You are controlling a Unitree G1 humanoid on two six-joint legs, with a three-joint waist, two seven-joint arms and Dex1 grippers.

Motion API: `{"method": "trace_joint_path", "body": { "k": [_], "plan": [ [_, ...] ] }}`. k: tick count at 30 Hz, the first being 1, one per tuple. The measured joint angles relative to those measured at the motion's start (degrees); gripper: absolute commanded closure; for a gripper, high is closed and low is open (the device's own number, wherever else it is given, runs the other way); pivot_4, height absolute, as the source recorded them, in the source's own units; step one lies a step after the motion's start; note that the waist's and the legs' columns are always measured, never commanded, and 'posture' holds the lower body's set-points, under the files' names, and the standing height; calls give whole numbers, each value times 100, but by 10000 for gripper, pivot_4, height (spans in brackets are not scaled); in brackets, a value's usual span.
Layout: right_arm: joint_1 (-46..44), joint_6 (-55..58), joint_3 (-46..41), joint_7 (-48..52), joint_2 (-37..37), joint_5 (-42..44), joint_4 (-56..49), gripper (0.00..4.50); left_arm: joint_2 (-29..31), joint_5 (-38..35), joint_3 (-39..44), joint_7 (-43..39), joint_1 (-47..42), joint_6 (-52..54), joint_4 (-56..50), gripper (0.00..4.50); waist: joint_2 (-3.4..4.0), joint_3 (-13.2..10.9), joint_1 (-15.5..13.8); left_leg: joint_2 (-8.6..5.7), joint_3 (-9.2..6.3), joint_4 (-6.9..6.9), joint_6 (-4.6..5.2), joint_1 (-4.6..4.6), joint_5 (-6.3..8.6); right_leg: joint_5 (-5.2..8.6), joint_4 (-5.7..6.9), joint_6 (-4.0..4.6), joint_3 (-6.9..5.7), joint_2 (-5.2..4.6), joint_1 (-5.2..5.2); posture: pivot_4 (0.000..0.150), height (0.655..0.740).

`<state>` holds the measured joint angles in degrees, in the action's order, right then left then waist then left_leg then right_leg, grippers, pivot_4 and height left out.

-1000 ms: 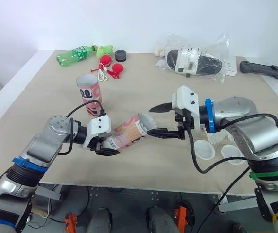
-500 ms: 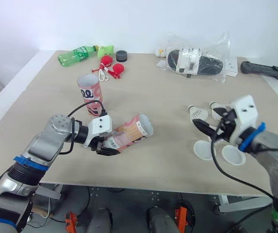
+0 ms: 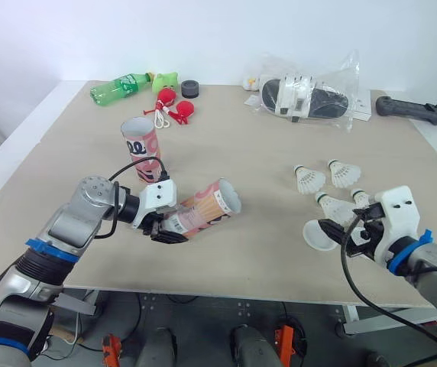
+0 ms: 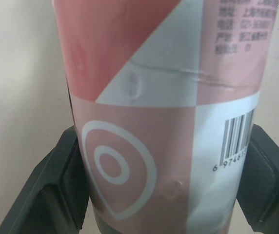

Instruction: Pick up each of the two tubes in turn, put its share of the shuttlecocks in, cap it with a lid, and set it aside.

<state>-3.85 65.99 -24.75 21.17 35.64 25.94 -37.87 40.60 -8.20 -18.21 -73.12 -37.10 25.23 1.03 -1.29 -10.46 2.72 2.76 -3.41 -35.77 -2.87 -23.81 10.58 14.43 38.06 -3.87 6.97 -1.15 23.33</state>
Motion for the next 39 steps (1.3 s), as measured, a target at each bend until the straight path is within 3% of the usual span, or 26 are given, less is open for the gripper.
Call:
{"method": "trace_joint_path", "body": {
  "k": [10,23,26,34,39],
  "plan": [
    [-485,-221,711,-763,-677,-424,806,973,-59,37,11,-22,-7,-4,1,9611,0,1,-10,-9,2,-1,0,-5,-1,3,-1,-7,0,-12,-2,1500,7400],
    [-999,-1196,1123,-1012,-963,-936,1907,973,-60,39,22,3,14,21,-31,9611,0,2,-6,-10,2,0,0,-5,-1,2,-1,-9,-1,-13,-2,1500,7400],
    [-1013,-1214,1123,-1015,-970,-939,1908,8335,-59,39,21,2,16,23,-40,9611,1,2,-7,-10,2,1,0,-5,-1,3,-1,-10,-1,-12,-2,1500,7400],
    [-1013,-1217,1108,-1028,-971,-955,1907,44688,-59,44,21,4,16,20,-41,9611,1,2,-6,-10,2,1,0,-5,-1,3,-1,-9,-1,-12,-2,1500,7400],
    [-1013,-1217,1094,-1026,-970,-954,1906,44688,-59,46,21,4,16,15,-41,9611,1,2,-6,-10,1,1,0,-5,-1,3,-1,-9,-1,-12,-2,1500,7400]
  ]
}}
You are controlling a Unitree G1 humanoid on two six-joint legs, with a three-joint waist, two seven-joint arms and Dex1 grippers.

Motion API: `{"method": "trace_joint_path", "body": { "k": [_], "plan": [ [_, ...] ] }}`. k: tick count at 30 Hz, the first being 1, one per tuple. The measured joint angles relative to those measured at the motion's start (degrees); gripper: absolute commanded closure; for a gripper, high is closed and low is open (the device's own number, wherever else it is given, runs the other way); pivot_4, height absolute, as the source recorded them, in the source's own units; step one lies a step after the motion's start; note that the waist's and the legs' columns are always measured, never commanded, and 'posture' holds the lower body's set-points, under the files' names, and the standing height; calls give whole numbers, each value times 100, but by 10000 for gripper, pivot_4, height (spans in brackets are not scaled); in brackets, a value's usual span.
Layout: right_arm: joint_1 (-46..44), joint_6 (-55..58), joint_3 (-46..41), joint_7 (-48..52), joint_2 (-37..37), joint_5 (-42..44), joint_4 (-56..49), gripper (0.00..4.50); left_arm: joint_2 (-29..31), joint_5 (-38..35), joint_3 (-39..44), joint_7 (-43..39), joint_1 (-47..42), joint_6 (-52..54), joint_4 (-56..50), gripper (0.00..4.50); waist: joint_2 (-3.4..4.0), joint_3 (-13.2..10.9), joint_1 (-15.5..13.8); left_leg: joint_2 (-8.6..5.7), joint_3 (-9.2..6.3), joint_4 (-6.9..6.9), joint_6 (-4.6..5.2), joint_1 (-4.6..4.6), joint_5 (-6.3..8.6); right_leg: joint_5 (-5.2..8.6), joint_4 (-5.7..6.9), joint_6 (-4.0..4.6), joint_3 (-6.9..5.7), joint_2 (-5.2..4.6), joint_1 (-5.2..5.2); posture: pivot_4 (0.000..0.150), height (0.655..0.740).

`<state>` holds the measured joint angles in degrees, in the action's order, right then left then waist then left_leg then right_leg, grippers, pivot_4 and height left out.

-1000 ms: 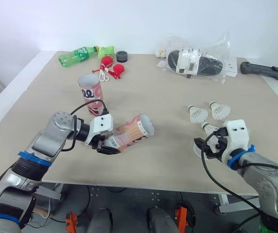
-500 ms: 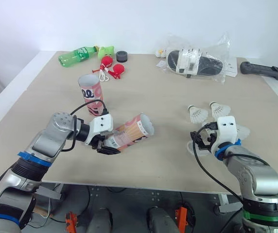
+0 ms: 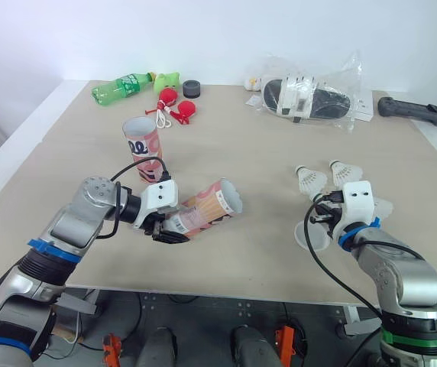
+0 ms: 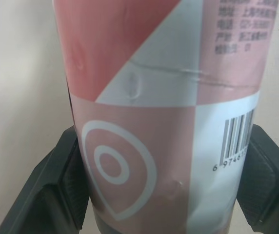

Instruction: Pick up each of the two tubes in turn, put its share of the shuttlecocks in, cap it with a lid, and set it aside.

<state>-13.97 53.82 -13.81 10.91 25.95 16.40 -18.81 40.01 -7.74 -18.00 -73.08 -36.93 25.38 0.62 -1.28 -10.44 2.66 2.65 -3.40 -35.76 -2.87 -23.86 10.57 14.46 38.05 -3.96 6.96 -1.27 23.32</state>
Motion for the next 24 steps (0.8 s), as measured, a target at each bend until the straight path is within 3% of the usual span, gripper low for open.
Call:
{"method": "trace_joint_path", "body": {
  "k": [7,16,20,24],
  "plan": [
    [-1,170,-3,62,158,33,-150,44688,0,-1,0,-1,0,-3,0,9611,1,-1,0,0,0,0,0,-1,0,0,0,0,0,-1,1,1500,7400],
    [-112,1264,-394,541,747,679,-1322,44688,-4,0,1,-1,0,-8,7,9611,1,-1,-1,0,0,0,0,-2,0,1,-1,1,0,-1,1,1500,7400],
    [-350,1679,-633,1324,1346,1510,-1984,44688,-25,0,3,-6,-4,-30,36,9611,6,-4,-5,-1,1,1,0,-2,0,2,-1,0,-1,-5,0,1500,7400],
    [-1297,980,-507,3098,2486,2534,-2299,44688,-78,24,-5,-25,-48,-52,122,9611,16,-9,-4,0,5,-1,0,3,0,2,-6,0,-6,-9,-6,1500,7400]
  ]
}}
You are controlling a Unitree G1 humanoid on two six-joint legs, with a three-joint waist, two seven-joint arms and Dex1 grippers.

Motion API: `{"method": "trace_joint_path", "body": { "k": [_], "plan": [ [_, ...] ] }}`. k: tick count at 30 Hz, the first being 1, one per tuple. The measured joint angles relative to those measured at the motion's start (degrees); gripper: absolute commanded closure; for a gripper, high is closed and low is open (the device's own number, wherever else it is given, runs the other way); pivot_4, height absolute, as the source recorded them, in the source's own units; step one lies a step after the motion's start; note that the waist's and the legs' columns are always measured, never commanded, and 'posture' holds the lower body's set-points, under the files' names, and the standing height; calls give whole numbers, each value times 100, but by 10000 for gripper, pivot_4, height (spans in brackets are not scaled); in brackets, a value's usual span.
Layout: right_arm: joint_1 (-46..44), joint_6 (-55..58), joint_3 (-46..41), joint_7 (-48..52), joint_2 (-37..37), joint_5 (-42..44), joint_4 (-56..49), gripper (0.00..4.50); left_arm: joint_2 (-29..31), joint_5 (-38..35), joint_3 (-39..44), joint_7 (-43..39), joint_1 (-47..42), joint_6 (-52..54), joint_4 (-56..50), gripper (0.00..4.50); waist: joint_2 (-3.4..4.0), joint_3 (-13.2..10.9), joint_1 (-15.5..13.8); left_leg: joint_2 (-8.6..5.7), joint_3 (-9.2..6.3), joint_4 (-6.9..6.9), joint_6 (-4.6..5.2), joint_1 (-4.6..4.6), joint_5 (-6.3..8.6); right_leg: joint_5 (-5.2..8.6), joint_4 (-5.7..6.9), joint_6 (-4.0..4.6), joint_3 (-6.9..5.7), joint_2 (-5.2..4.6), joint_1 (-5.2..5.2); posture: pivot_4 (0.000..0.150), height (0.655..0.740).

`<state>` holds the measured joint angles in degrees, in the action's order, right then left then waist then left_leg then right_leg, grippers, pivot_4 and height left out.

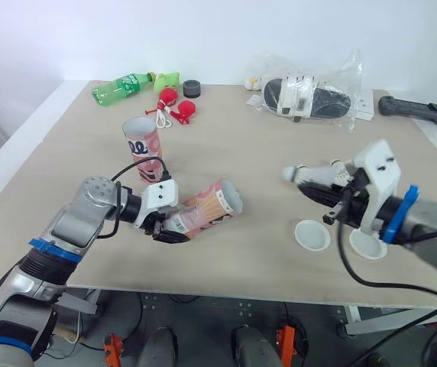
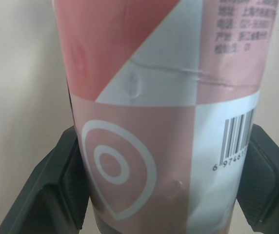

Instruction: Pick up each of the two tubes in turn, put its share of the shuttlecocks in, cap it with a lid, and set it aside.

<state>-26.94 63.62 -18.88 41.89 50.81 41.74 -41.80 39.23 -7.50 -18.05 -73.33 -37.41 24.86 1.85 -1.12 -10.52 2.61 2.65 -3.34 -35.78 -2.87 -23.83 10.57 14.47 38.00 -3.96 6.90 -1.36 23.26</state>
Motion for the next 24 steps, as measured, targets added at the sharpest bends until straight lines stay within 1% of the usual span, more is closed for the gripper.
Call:
{"method": "trace_joint_path", "body": {
  "k": [3,5,6,7,10,13,16,21,24],
  "plan": [
    [-636,-670,517,876,468,-12,435,44688,-20,19,-7,-2,-9,-15,16,9611,-18,4,2,2,5,0,0,-1,0,0,-12,1,-5,-6,-3,1500,7400],
    [-932,-1043,999,1326,581,-131,800,44688,-33,18,-9,-12,-18,-25,27,9611,-17,5,1,0,11,0,-2,-7,-2,-1,-17,1,-4,-13,-2,1500,7400],
    [-1118,-1312,1389,1592,646,-325,1041,44688,-39,17,-9,-24,-21,-32,29,9611,-17,5,0,0,13,-1,-5,-10,-4,-1,-19,0,-4,-14,-1,1500,7400],
    [-1226,-1446,1583,1709,655,-439,1155,44688,-46,19,-9,-26,-28,-34,27,9611,-17,5,-2,0,14,-1,-7,-15,-4,-2,-20,-1,-4,-14,2,1500,7400],
    [-1677,-2174,2551,2249,660,-1148,1673,44688,-64,18,-7,-29,-25,-67,19,9611,-15,5,-10,1,11,-1,-8,-27,-5,0,-22,-4,-9,-13,9,1500,7400],
    [-1874,-2616,3171,2492,524,-1677,2092,44688,-74,19,-3,-4,7,-68,-25,9611,-15,5,-12,1,9,0,-8,-35,-5,4,-22,-11,-12,-12,11,1500,7400],
    [-2055,-3068,3522,2748,359,-2141,2613,44688,-91,18,6,43,48,-62,-86,9611,-15,5,-26,0,7,0,-8,-39,-5,5,-22,-16,-14,-13,11,1500,7400],
    [-2227,-3345,3743,3061,55,-2381,2920,44688,-91,19,26,67,70,2,-125,9611,-13,4,-24,1,2,0,-8,-38,-5,4,-22,-19,-20,-11,10,1500,7400],
    [-2324,-3393,3874,3244,-115,-2430,2976,34961,-95,19,28,86,75,22,-143,9611,-13,4,-28,1,1,0,-8,-39,-5,3,-22,-19,-21,-11,8,1500,7400]
  ]
}}
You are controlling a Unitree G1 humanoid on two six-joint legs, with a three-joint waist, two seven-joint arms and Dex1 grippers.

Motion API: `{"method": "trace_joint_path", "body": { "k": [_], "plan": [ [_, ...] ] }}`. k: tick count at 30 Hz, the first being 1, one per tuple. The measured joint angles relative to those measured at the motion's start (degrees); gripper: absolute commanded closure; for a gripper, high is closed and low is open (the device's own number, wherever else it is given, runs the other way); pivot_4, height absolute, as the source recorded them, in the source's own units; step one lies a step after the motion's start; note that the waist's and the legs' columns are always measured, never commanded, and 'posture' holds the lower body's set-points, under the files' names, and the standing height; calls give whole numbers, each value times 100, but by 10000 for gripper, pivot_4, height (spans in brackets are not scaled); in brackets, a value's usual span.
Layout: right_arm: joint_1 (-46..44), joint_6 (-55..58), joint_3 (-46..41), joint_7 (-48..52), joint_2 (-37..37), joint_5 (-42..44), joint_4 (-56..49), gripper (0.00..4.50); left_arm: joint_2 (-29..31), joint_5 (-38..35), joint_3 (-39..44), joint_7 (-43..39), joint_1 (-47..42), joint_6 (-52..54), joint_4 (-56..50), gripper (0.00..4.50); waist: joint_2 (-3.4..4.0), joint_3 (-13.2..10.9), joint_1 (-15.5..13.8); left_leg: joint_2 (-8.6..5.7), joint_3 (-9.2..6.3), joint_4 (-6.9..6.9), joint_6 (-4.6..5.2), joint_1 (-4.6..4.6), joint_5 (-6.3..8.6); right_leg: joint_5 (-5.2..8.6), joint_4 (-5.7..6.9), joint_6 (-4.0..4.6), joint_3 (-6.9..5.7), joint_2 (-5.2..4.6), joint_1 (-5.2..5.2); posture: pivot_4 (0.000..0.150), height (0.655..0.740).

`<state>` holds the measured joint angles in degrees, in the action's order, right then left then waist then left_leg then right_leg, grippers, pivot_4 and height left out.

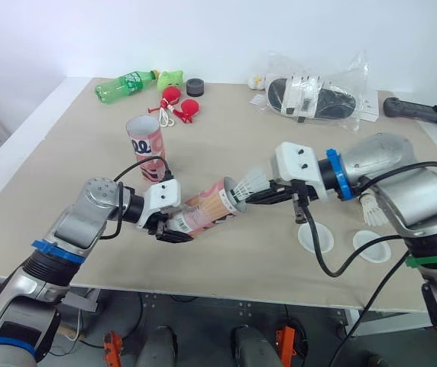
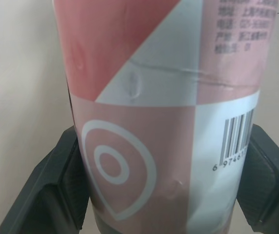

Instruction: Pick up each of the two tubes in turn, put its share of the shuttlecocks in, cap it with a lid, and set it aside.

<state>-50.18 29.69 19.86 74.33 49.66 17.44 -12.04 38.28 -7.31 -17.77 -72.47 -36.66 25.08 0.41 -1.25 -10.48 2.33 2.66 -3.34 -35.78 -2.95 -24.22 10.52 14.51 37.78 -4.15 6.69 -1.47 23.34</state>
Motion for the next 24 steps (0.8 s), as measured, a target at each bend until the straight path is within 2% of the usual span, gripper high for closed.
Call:
{"method": "trace_joint_path", "body": {
  "k": [2,4,5,6,8,9,10,13,14,18,19,24],
  "plan": [
    [-39,-6,1,75,-84,-28,1,26506,1,1,0,0,3,0,-7,9611,0,0,-1,0,0,0,0,0,0,-4,0,-8,0,0,-1,1500,7400],
    [-128,-6,-6,57,-125,-111,50,16179,7,43,1,7,7,-6,-60,9611,0,0,-1,0,0,0,0,0,0,-9,0,-16,-1,0,0,1500,7400],
    [-135,-6,-8,56,-125,-118,50,13737,7,45,1,6,7,-6,-64,9611,1,0,-2,0,0,0,0,0,0,-9,0,-16,-1,0,0,1500,7400],
    [-150,-6,-37,46,-135,-160,51,8171,7,62,0,6,11,-8,-93,9611,1,0,-5,0,-1,1,0,0,0,-8,0,-16,-2,0,-1,1500,7400],
    [-155,9,-76,35,-138,-185,60,1680,7,67,-2,6,19,-14,-116,9611,1,1,-6,0,-1,1,0,0,0,-7,0,-17,-2,0,-1,1500,7400],
    [-166,46,-139,43,-142,-175,95,4432,5,70,-1,9,23,-14,-126,9611,1,0,-7,0,-1,1,0,0,0,-7,0,-18,-2,-1,-1,1500,7400],
    [-191,98,-190,103,-126,-123,131,4981,-4,57,8,19,43,20,-122,9611,1,0,-8,0,-1,2,0,0,0,-7,0,-18,-2,-1,-1,1500,7400],
    [-228,189,-281,375,-30,75,170,15961,-29,56,23,41,63,31,-124,9611,2,0,-19,0,-3,3,0,0,0,-7,0,-17,-5,0,-1,1500,7400],
    [-243,263,-366,515,65,193,173,22857,-34,55,25,53,68,31,-126,9611,2,0,-24,0,-3,2,0,0,0,-7,0,-17,-5,0,-2,1500,7400],
    [-419,337,-639,655,174,321,327,41655,-32,60,30,77,74,43,-123,9611,3,0,-18,1,-3,1,0,2,0,-10,0,-12,-6,0,-1,1500,7400],
    [-470,316,-651,648,173,302,406,44164,-33,60,30,85,75,44,-122,9611,2,0,-18,1,-3,0,0,3,0,-10,1,-9,-6,1,-1,1500,7400],
    [-498,242,-619,624,-66,182,632,44164,-34,58,31,82,76,41,-117,9611,3,1,-17,1,-2,-1,0,3,-1,-14,1,-15,-5,1,-1,1500,7400]
  ]
}}
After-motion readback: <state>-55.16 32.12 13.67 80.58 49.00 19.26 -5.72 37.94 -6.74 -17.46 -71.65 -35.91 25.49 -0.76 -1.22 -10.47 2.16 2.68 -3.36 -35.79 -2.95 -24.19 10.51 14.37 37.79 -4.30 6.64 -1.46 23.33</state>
